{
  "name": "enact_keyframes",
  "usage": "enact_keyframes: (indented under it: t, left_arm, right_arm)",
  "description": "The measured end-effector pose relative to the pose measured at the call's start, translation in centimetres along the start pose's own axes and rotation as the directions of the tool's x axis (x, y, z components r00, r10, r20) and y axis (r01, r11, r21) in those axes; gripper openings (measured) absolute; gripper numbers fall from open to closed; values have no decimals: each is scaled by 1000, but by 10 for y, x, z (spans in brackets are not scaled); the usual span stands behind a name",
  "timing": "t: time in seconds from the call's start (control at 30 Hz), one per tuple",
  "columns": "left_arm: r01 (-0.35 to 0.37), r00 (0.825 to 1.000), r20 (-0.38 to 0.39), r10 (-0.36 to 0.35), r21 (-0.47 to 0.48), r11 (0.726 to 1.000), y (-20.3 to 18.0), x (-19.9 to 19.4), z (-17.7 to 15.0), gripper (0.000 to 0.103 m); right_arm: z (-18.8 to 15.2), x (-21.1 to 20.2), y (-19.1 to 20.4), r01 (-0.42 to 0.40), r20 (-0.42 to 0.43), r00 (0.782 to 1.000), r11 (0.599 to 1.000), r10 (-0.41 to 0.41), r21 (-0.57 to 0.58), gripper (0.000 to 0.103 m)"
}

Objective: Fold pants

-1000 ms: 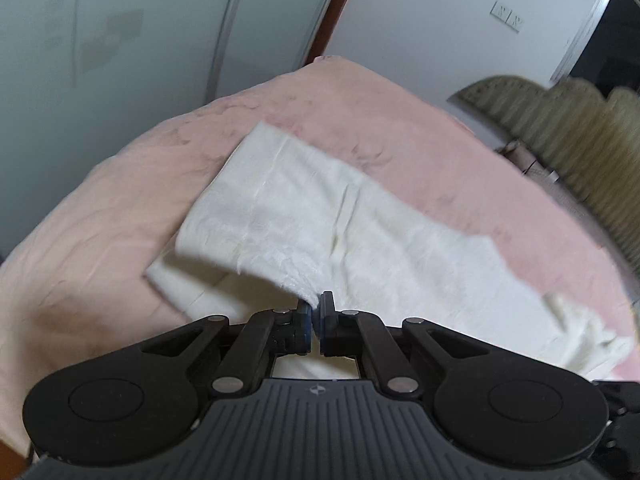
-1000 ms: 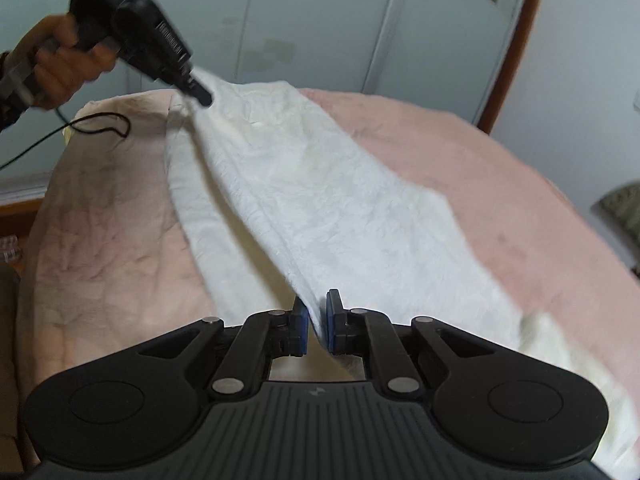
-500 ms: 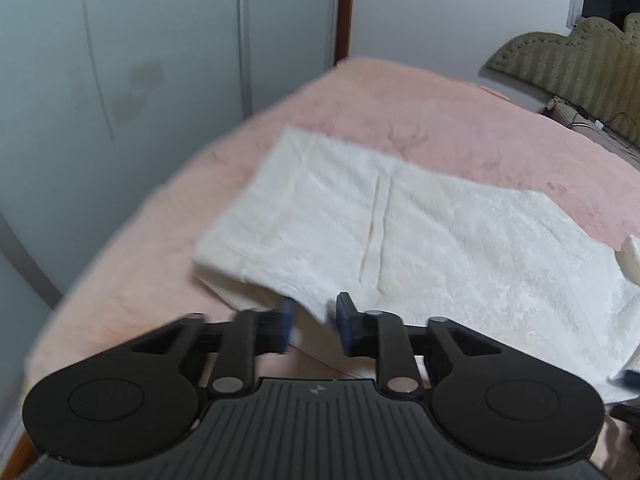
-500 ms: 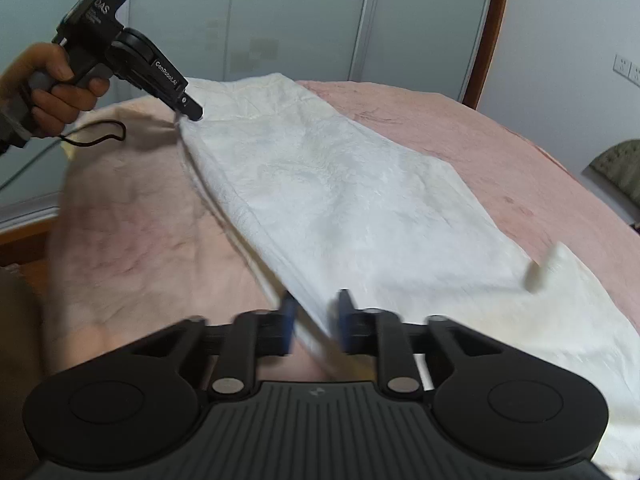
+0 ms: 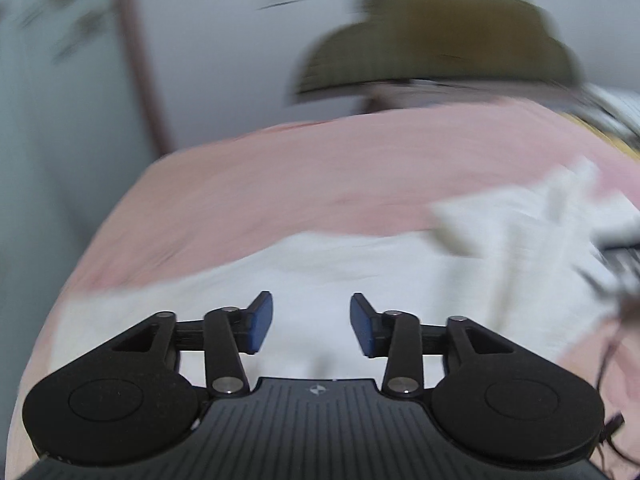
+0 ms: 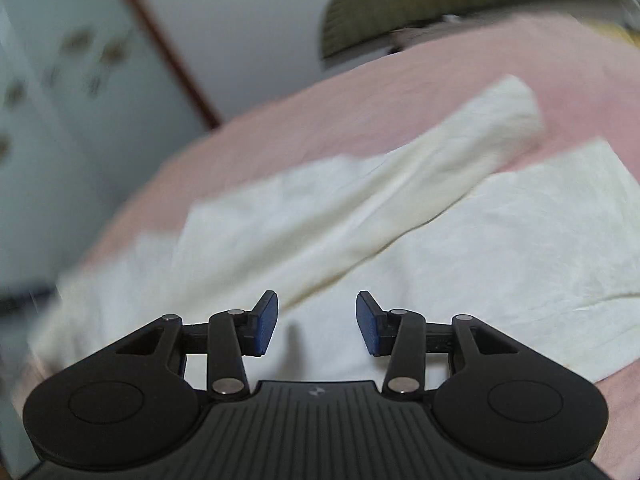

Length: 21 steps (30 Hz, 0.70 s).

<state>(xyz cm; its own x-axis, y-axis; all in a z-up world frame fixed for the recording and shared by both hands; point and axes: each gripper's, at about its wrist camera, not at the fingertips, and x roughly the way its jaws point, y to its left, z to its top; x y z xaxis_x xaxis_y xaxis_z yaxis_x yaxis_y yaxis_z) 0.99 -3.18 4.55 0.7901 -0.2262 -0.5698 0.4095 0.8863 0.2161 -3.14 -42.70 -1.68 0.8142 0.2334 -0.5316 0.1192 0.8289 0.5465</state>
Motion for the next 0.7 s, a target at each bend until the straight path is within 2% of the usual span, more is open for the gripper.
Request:
enact_keyframes:
  t: [0.03, 0.1, 0.13, 0.2, 0.27, 0.43, 0.5, 0.6, 0.63, 0.7]
  left_arm:
    - [35, 999, 18, -36, 64, 997, -20, 4, 3, 59]
    - [96, 993, 44, -107, 199, 975, -60, 10, 3, 64]
    - [124, 989, 50, -142, 262, 957, -78, 13, 2, 67]
    - [168, 980, 38, -196, 371, 913, -111, 21, -3, 67]
    - [191, 973, 30, -228, 448, 873, -136, 29, -9, 67]
    - [101, 983, 68, -170, 570, 815, -167, 57, -23, 65]
    - [98, 982, 73, -176, 598, 796, -172, 64, -28, 63]
    - [136, 968, 86, -235, 608, 782, -177, 59, -33, 62]
    - [141, 967, 87, -239, 599, 788, -179, 61, -34, 62]
    - [153, 971, 70, -230, 557, 816, -181, 68, -29, 52]
  right_arm:
    - [7, 2, -11, -32, 18, 999, 998, 31, 60, 45]
    - [19, 16, -25, -70, 10, 998, 987, 69, 144, 57]
    - [24, 25, -31, -73, -6, 997, 980, 76, 183, 60]
    - [28, 44, -41, -81, -29, 995, 957, 93, 277, 61]
    - [30, 54, -47, -129, -8, 990, 925, 141, 358, 61]
    - [36, 52, -50, -212, 55, 976, 861, 211, 462, 62]
    - [42, 50, -48, -227, 66, 973, 855, 222, 465, 62]
    - [55, 49, -47, -236, 68, 971, 868, 229, 438, 62]
    - [58, 53, -43, -228, 64, 973, 874, 222, 430, 62]
    - [62, 63, -34, -212, 56, 977, 885, 207, 414, 62]
